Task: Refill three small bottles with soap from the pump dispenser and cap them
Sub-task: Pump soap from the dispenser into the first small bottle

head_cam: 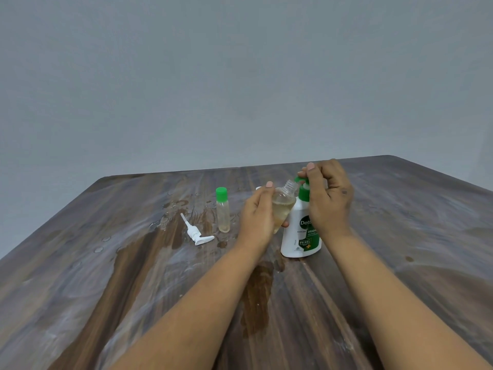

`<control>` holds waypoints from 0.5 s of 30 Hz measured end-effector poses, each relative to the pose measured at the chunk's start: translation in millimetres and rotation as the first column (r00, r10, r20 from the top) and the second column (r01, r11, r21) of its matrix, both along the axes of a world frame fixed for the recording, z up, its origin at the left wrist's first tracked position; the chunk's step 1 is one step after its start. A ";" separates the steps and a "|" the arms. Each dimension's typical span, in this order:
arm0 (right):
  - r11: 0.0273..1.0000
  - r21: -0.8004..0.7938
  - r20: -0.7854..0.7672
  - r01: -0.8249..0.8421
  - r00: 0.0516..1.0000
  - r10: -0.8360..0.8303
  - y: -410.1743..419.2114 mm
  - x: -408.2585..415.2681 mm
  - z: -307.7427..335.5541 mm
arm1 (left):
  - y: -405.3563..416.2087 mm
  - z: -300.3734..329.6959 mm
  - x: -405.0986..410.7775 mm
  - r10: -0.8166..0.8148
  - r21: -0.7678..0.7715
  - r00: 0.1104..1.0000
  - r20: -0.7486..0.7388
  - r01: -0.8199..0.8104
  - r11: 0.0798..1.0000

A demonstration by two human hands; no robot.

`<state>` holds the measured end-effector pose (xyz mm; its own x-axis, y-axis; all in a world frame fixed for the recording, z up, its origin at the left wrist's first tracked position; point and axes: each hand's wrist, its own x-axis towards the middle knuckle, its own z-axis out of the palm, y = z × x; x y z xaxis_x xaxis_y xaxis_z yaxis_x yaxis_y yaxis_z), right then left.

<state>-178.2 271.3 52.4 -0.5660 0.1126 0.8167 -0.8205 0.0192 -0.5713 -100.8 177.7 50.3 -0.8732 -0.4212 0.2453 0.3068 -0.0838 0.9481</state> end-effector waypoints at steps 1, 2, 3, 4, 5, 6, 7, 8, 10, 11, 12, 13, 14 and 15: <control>1.000 0.003 0.002 -0.003 1.000 0.003 0.2 -0.4 0.6 | 0.2 -0.1 0.0 0.001 -0.003 1.000 0.002 -0.001 1.000; 1.000 0.001 0.002 -0.006 1.000 0.006 0.4 -0.4 1.0 | 0.0 -0.2 0.0 0.001 -0.009 1.000 0.002 -0.001 1.000; 1.000 -0.007 -0.001 -0.009 1.000 0.009 0.2 -0.1 1.5 | -0.1 -0.4 -0.2 0.002 -0.017 1.000 0.001 -0.002 1.000; 1.000 -0.025 -0.002 -0.014 1.000 0.014 -0.1 0.4 1.5 | -0.5 -0.6 -0.4 0.006 -0.024 1.000 0.001 -0.006 1.000; 0.998 -0.054 0.005 -0.022 1.000 0.022 -0.4 1.1 1.4 | -0.7 -1.0 -0.7 0.010 -0.028 1.000 0.002 -0.010 1.000; 0.996 -0.083 0.019 -0.032 0.999 0.034 -0.7 2.1 1.2 | -0.8 -1.3 -0.9 0.013 -0.030 1.000 0.004 -0.013 0.999; 0.994 -0.102 0.033 -0.043 0.998 0.046 -0.8 2.7 1.0 | -0.7 -1.4 -1.4 0.013 -0.030 1.000 0.006 -0.013 0.999; 0.993 -0.104 0.041 -0.051 0.998 0.055 -0.6 3.0 0.9 | -0.8 -1.5 -1.8 0.013 -0.028 1.000 0.006 -0.013 1.000; 0.995 -0.082 0.051 -0.048 0.997 0.052 -0.3 3.0 1.7 | -0.7 -1.9 -2.2 0.012 -0.018 1.000 0.005 -0.012 1.000; 0.996 -0.075 0.054 -0.046 0.997 0.050 -0.3 2.7 1.9 | -0.9 -2.1 -1.9 0.011 -0.015 1.000 0.003 -0.011 1.000; 0.997 -0.069 0.053 -0.044 0.997 0.048 -0.1 2.5 1.9 | -1.2 -2.1 -1.7 0.008 -0.012 1.000 0.002 -0.008 1.000; 0.997 -0.062 0.043 -0.039 0.998 0.042 -0.1 2.4 1.8 | -1.6 -2.2 -1.5 0.007 -0.010 1.000 0.000 -0.007 1.000; 0.998 -0.052 0.030 -0.029 0.999 0.030 -0.2 2.4 1.3 | -2.1 -2.1 -1.3 0.007 -0.010 1.000 -0.001 -0.007 1.000; 0.999 -0.037 0.020 -0.016 1.000 0.017 -0.6 1.9 0.8 | -2.0 -1.9 -1.1 0.008 -0.011 1.000 -0.001 -0.008 1.000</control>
<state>-176.3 270.7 53.3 -0.5844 0.1328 0.8005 -0.8088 -0.0157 -0.5879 -101.9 175.7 48.5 -0.8696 -0.4254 0.2506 0.3082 -0.0711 0.9487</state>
